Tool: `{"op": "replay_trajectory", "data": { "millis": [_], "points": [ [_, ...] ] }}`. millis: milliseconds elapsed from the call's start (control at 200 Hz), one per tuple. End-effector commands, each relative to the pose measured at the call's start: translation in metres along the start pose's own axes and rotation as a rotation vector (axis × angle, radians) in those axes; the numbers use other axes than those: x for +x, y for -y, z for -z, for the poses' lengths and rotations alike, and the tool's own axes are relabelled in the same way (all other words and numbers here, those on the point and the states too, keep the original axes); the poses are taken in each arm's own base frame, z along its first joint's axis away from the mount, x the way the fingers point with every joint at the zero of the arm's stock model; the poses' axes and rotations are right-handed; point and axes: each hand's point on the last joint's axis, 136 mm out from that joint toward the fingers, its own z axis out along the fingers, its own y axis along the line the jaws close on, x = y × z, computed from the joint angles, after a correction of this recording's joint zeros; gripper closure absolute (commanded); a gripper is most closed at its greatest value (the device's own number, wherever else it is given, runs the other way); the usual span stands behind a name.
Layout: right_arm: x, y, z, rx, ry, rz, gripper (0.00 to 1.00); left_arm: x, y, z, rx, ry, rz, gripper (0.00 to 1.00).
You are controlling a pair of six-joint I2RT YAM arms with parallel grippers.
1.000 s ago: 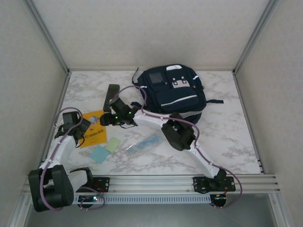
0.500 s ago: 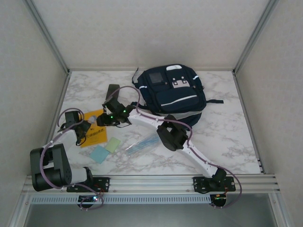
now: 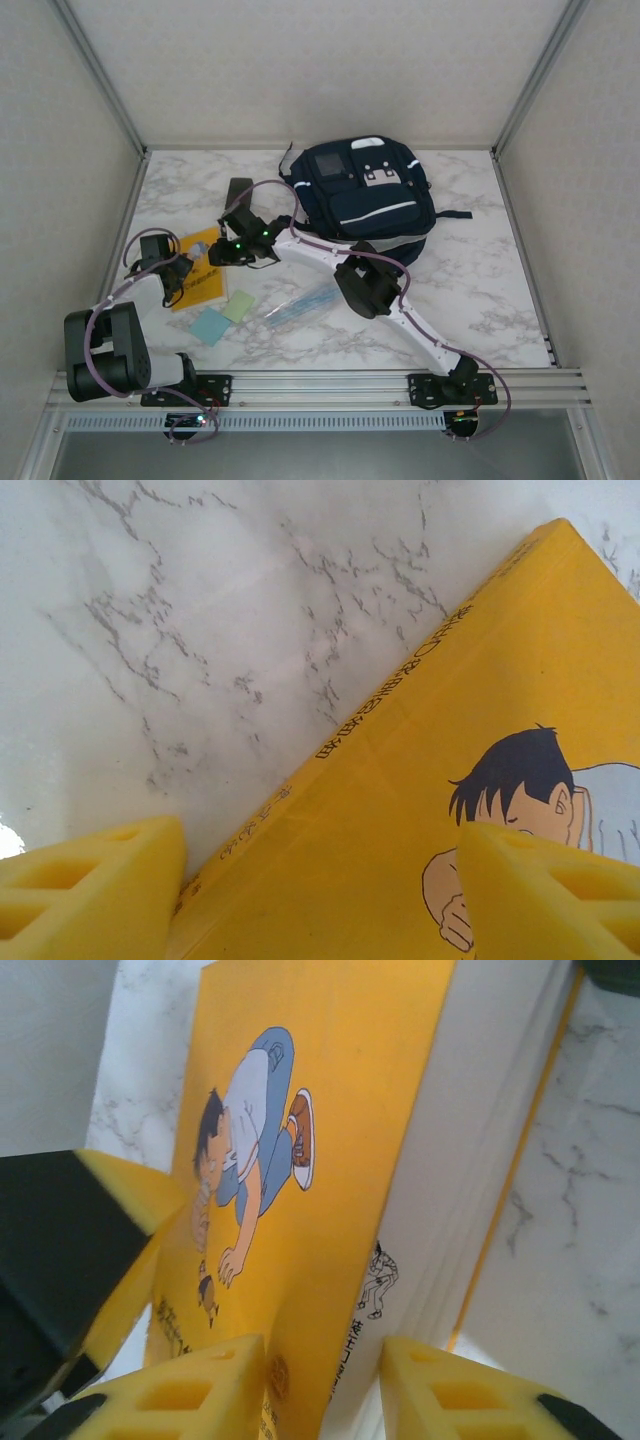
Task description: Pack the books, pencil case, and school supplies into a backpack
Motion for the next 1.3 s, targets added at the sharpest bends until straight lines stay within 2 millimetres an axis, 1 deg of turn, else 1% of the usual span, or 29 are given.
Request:
{"op": "replay_trajectory", "data": {
  "millis": [0,135,235,410,531,576,616,651,706,806,881,901,921,976,1036,1106,1206,1246,1291],
  "points": [
    [0.003,-0.066,0.024,-0.148,-0.004,0.067,0.64,0.03,0.008,0.001,0.054,-0.114,0.015,0.28],
    [0.002,-0.071,0.02,-0.18,-0.015,0.054,0.68,0.029,0.009,0.002,0.055,-0.112,0.017,0.28],
    [0.002,-0.071,0.017,-0.179,-0.025,0.048,0.67,0.028,0.008,0.003,0.053,-0.107,0.014,0.28],
    [0.005,-0.065,0.009,-0.171,-0.044,0.03,0.53,0.028,0.008,0.005,0.057,-0.102,0.015,0.28],
    [0.004,-0.068,0.012,-0.175,-0.043,0.034,0.44,0.028,0.006,0.006,0.053,-0.101,0.018,0.28],
    [0.004,-0.068,0.012,-0.171,-0.041,0.036,0.42,0.028,0.006,0.006,0.054,-0.102,0.019,0.28],
    [0.004,-0.067,0.012,-0.17,-0.04,0.035,0.41,0.027,0.007,0.006,0.055,-0.097,0.019,0.28],
    [0.005,-0.067,0.01,-0.17,-0.043,0.035,0.43,0.028,0.007,0.006,0.055,-0.099,0.019,0.28],
    [0.006,-0.063,0.008,-0.164,-0.047,0.027,0.5,0.027,0.008,0.007,0.056,-0.095,0.018,0.28],
    [0.009,-0.059,0.004,-0.158,-0.058,0.017,0.69,0.026,0.006,0.008,0.051,-0.09,0.018,0.28],
    [0.008,-0.059,0.006,-0.15,-0.054,0.022,0.86,0.025,0.005,0.008,0.046,-0.086,0.017,0.27],
    [0.007,-0.06,0.008,-0.148,-0.05,0.026,0.95,0.024,0.005,0.009,0.046,-0.081,0.017,0.27],
    [0.006,-0.06,0.009,-0.146,-0.045,0.028,1.0,0.023,0.006,0.01,0.045,-0.077,0.018,0.27],
    [0.001,-0.062,0.015,-0.138,-0.031,0.038,1.0,0.02,0.007,0.013,0.045,-0.066,0.016,0.25],
    [-0.004,-0.067,0.024,-0.142,-0.018,0.053,1.0,0.013,0.009,0.02,0.042,-0.052,0.012,0.2],
    [-0.009,-0.076,0.038,-0.159,-0.01,0.069,1.0,-0.002,0.018,0.034,0.052,-0.014,0.003,0.14],
    [-0.017,-0.098,0.069,-0.213,0.014,0.094,1.0,-0.022,0.033,0.057,0.097,0.044,0.002,0.07],
    [-0.023,-0.103,0.084,-0.226,0.033,0.105,1.0,-0.028,0.041,0.066,0.122,0.06,0.008,0.03],
    [-0.028,-0.109,0.1,-0.242,0.054,0.116,1.0,-0.035,0.05,0.075,0.155,0.075,0.01,0.02]
  ]
}}
